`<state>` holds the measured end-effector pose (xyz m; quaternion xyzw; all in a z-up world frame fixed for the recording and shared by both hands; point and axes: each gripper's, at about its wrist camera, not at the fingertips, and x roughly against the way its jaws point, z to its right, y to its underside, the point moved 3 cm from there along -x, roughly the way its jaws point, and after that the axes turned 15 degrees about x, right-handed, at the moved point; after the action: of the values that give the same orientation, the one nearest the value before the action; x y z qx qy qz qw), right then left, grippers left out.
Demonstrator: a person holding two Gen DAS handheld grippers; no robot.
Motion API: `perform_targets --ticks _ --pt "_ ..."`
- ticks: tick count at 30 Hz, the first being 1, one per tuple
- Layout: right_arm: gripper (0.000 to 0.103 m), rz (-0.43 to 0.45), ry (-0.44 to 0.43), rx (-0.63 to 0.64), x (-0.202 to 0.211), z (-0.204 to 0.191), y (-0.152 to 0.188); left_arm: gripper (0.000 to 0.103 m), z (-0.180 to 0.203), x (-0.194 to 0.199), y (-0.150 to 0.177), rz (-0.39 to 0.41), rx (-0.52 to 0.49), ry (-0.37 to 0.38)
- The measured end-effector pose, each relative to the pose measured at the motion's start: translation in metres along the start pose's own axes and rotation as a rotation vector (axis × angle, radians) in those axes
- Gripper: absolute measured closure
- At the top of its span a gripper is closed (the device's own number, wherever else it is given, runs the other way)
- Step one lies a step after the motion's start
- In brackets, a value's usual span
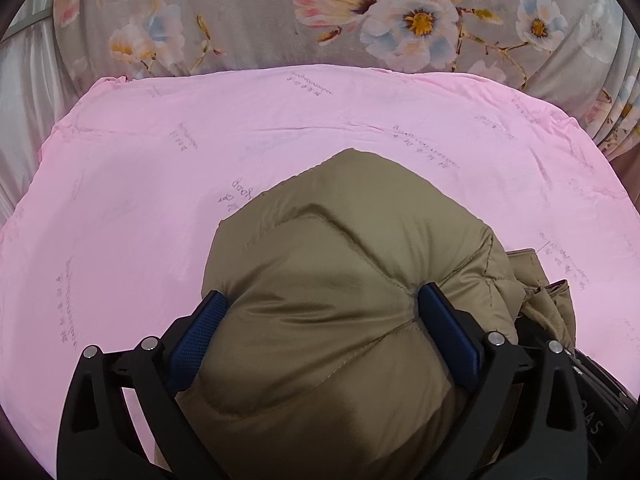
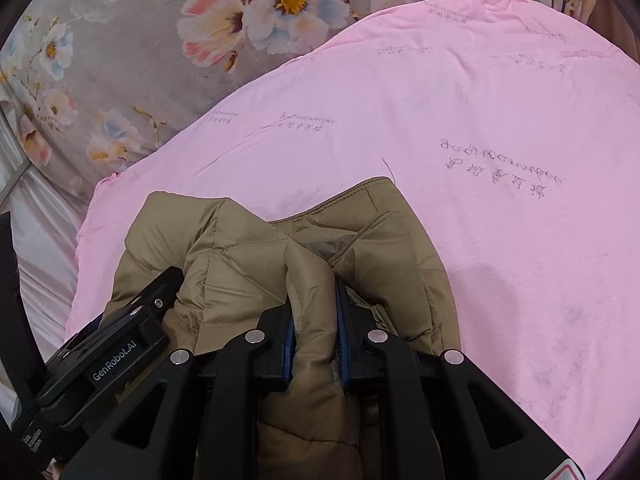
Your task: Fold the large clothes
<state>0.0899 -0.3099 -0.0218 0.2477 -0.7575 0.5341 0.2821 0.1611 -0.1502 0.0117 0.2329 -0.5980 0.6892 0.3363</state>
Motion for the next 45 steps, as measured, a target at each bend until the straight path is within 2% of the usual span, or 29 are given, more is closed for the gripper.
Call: perform_targets --ticks 8,12,13,15,19,23,26,30,45 --pt "0.091 0.02 -0.024 -0.02 -0.001 0.005 0.0 0.007 0.001 -0.001 0.0 0.006 -0.004 -0.01" --pt "0.09 0.049 -0.081 -0.066 0.009 0.011 0.002 0.007 -0.007 0.004 -0.004 -0.022 0.035 0.043" --pt "0.088 0.053 -0.074 -0.073 0.016 0.011 0.003 0.007 -0.011 0.008 -0.004 -0.033 0.044 0.051" --pt "0.078 0.094 -0.036 -0.067 0.047 0.006 0.008 0.008 -0.024 0.026 -0.003 -0.049 0.071 0.073" --pt "0.078 0.111 0.022 0.035 0.093 -0.008 0.026 0.008 -0.04 0.07 0.008 -0.049 0.048 0.115" --pt "0.091 0.048 0.009 0.037 0.111 -0.011 0.05 0.008 -0.045 0.098 0.034 -0.088 -0.022 0.131" --pt "0.095 -0.001 -0.007 0.019 0.111 -0.008 0.072 0.008 -0.049 0.106 0.056 -0.115 -0.042 0.131" --pt "0.098 -0.03 -0.014 0.005 0.105 -0.005 0.093 0.007 -0.062 0.102 0.073 -0.147 0.002 0.132" --pt "0.098 0.003 0.043 0.074 0.09 -0.011 0.11 0.005 -0.057 0.09 0.093 -0.063 -0.041 0.075"
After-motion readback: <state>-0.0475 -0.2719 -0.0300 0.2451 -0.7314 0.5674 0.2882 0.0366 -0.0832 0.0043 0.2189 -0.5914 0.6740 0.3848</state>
